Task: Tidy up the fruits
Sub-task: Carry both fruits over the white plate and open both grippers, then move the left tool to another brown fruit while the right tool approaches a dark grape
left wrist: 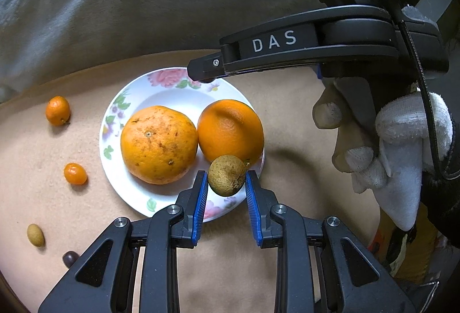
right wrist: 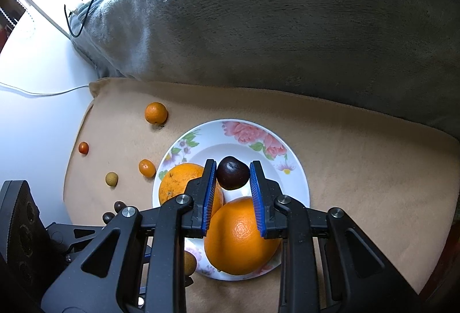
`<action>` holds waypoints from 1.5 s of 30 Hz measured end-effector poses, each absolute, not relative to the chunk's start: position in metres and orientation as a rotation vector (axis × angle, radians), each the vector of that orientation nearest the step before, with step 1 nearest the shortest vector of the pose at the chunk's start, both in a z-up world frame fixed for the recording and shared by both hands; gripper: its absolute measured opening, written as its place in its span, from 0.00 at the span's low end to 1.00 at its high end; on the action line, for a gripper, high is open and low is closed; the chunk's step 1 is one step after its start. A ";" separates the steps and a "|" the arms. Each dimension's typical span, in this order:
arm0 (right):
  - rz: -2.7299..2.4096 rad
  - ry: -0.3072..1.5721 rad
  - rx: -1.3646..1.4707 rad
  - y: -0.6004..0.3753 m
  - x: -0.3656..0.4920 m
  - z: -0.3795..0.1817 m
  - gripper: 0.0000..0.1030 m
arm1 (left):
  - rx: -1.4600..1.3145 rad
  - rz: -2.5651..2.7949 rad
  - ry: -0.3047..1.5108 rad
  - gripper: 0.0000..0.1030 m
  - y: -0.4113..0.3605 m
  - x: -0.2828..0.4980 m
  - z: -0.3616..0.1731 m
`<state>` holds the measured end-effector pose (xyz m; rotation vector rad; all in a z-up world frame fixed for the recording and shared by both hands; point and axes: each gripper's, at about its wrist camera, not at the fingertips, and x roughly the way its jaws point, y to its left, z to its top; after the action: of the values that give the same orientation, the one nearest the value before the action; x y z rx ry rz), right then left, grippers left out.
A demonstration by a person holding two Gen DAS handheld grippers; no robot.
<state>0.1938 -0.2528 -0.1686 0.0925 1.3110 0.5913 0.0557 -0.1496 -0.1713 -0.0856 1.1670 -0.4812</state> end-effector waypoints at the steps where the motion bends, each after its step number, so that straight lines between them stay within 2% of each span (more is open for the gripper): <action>1: 0.591 1.313 0.090 -0.252 0.194 -0.169 0.24 | -0.084 -0.482 1.169 0.29 -0.150 0.055 -0.170; 2: 0.590 1.313 0.089 -0.252 0.194 -0.169 0.30 | -0.083 -0.480 1.169 0.36 -0.150 0.055 -0.170; 3: 0.589 1.310 0.088 -0.251 0.194 -0.169 0.35 | -0.085 -0.478 1.169 0.39 -0.150 0.055 -0.170; 5: 0.582 1.295 0.086 -0.250 0.193 -0.166 0.57 | -0.087 -0.477 1.165 0.46 -0.150 0.055 -0.169; 8: 0.579 1.286 0.091 -0.250 0.194 -0.163 0.65 | -0.076 -0.459 1.163 0.54 -0.151 0.055 -0.166; 14: 0.550 1.270 0.091 -0.249 0.195 -0.156 0.79 | -0.064 -0.448 1.147 0.60 -0.152 0.053 -0.161; 17: 0.534 1.263 0.077 -0.247 0.195 -0.153 0.82 | -0.065 -0.443 1.142 0.61 -0.152 0.052 -0.158; 29: 0.522 1.213 0.075 -0.243 0.186 -0.132 0.82 | -0.092 -0.410 1.108 0.61 -0.118 0.040 -0.146; 45: 0.627 1.162 0.058 -0.198 0.143 -0.100 0.82 | -0.146 -0.256 1.100 0.61 -0.022 0.031 -0.139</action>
<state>0.1428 -0.1976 -0.1003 0.0584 1.1622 0.6271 0.0306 -0.0219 -0.1390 -0.1459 1.1002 -0.2563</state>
